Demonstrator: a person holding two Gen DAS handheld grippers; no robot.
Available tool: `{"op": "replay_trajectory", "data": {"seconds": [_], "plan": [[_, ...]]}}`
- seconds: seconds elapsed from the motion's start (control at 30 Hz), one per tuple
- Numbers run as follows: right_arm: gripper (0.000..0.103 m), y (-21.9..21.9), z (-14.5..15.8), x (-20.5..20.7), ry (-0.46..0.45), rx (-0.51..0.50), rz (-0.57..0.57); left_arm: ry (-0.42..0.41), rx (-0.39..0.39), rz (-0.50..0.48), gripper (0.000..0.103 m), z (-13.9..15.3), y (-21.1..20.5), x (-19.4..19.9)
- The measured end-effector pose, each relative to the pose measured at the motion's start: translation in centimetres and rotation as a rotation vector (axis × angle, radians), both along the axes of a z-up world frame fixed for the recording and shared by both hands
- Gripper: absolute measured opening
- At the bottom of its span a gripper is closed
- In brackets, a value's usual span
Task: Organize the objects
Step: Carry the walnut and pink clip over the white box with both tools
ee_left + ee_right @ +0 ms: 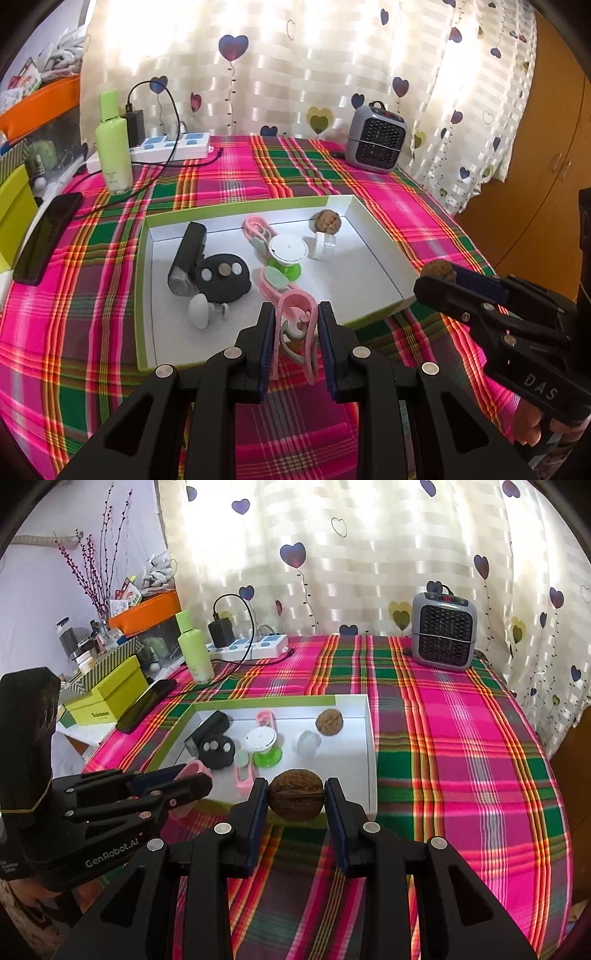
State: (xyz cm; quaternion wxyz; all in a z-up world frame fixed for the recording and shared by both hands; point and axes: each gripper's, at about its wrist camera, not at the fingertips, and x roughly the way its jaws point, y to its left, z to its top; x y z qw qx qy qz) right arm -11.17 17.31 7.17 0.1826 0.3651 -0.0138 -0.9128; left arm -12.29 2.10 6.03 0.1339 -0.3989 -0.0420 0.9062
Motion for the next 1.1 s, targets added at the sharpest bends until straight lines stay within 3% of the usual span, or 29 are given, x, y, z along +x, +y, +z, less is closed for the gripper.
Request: {"op": "replay_trajectory", "data": {"seconds": [0.53,1.1], "plan": [[0.032,0.2,-0.8,-5.1,-0.033,-0.017,0.013,0.007,0.029,0.080,0.021,0.4,-3.1,-2.7],[0.032,-0.9,-3.9,-6.8,-0.118,0.013,0.063,-0.068,0.027,0.051,0.021,-2.3,-1.9,-3.8]]}}
